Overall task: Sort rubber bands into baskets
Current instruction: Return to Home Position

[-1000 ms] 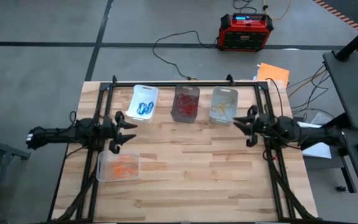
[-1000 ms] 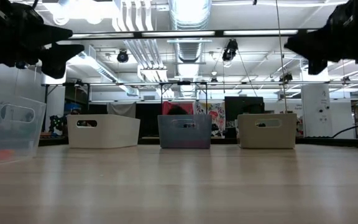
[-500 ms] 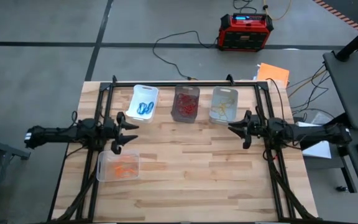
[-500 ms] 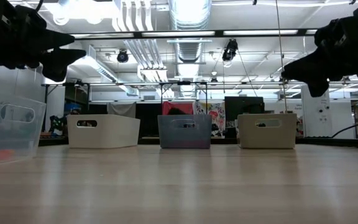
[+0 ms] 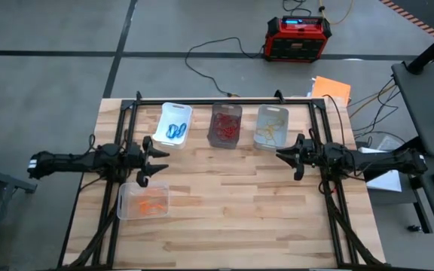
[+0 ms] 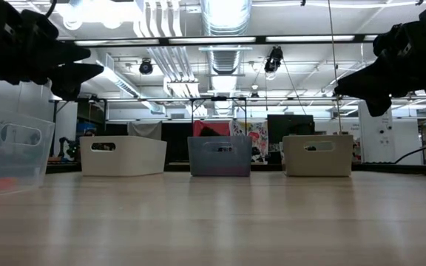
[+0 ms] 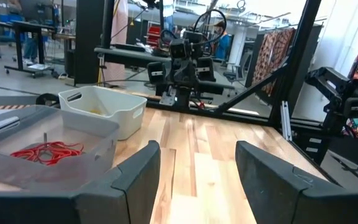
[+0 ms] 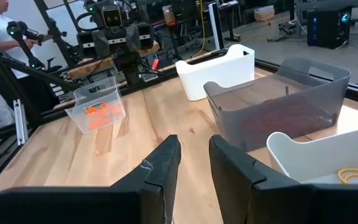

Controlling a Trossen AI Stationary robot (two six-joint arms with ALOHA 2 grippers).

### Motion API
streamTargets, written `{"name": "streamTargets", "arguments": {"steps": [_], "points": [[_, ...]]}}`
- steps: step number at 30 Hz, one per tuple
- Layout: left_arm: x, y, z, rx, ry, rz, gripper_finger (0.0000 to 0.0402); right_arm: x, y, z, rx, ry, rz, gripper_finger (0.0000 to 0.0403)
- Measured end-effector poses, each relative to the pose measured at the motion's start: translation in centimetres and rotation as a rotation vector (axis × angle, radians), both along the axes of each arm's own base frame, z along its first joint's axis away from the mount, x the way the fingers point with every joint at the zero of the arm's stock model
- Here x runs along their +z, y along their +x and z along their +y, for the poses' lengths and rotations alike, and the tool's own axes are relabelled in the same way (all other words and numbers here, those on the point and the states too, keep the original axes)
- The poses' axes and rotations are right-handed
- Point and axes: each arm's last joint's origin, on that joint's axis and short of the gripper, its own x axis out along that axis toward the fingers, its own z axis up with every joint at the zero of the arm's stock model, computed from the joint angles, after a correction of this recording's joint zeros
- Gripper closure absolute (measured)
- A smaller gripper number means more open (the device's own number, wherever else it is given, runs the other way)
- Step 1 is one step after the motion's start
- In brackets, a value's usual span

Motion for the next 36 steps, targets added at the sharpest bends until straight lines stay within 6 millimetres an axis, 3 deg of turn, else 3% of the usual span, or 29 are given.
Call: {"name": "streamTargets", "arguments": {"steps": [20,36], "points": [[-0.46,0.35,0.0,0.0,0.0,0.053,0.0208,0.01,0.0,0.0,0.0,0.0,0.0,0.033],[-0.59,0.44,0.0,0.0,-0.001,0.067,0.0208,0.03,0.0,0.0,0.0,0.0,-0.001,0.0315]]}}
